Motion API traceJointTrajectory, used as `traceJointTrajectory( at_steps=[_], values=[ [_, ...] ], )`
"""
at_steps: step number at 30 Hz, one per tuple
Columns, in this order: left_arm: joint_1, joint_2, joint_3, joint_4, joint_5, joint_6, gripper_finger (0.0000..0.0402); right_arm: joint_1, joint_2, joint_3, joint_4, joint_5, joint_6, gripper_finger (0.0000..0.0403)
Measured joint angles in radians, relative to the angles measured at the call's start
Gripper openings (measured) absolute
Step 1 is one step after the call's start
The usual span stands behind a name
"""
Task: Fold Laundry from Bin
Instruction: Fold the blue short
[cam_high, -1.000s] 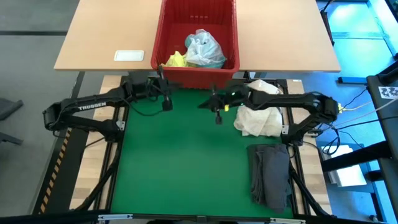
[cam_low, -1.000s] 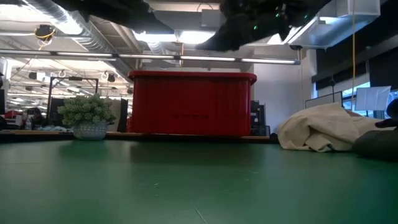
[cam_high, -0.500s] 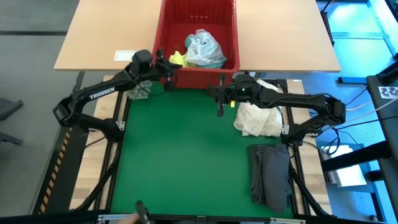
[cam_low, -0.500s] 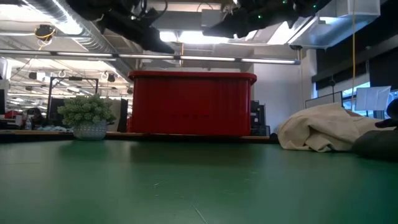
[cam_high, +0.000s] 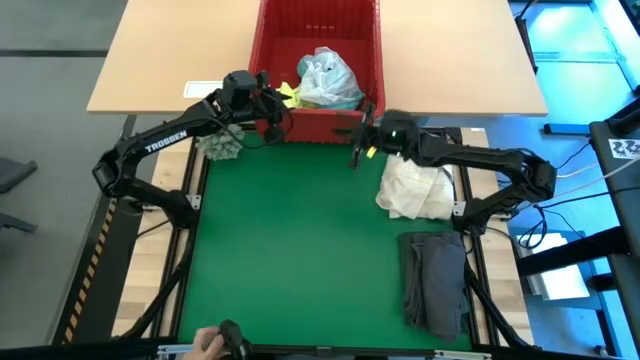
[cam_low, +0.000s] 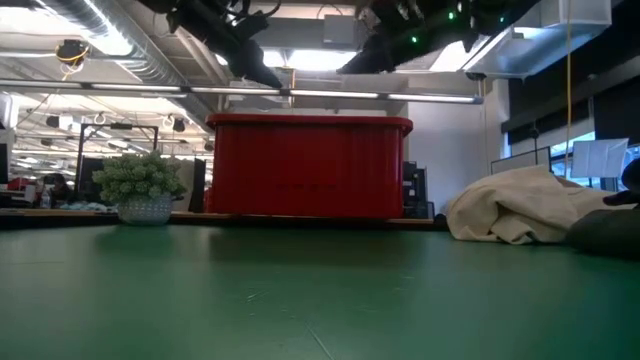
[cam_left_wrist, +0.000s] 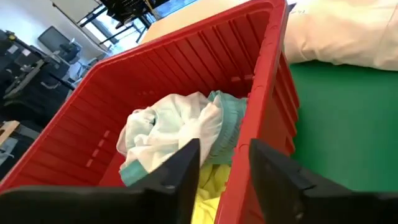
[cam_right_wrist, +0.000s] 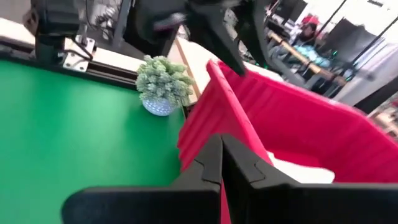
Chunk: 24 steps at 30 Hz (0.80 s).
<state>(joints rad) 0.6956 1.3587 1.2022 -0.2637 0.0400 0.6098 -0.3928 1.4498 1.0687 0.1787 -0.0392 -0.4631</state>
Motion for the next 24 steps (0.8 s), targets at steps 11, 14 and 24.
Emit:
traceJointTrajectory(
  at_steps=[11, 14, 24],
  values=[
    [-0.001, 0.150, 0.126, -0.145, 0.002, 0.046, 0.0184, -0.158, -0.010, 0.000, -0.003, -0.275, 0.150, 0.0001],
    [-0.001, 0.210, 0.188, -0.187, -0.014, 0.057, 0.0185, -0.157, -0.026, 0.000, -0.031, -0.271, 0.151, 0.0001],
    [0.023, 0.308, 0.262, -0.384, -0.082, 0.055, 0.0183, -0.157, -0.072, 0.000, -0.116, -0.259, 0.196, 0.0001]
  ],
)
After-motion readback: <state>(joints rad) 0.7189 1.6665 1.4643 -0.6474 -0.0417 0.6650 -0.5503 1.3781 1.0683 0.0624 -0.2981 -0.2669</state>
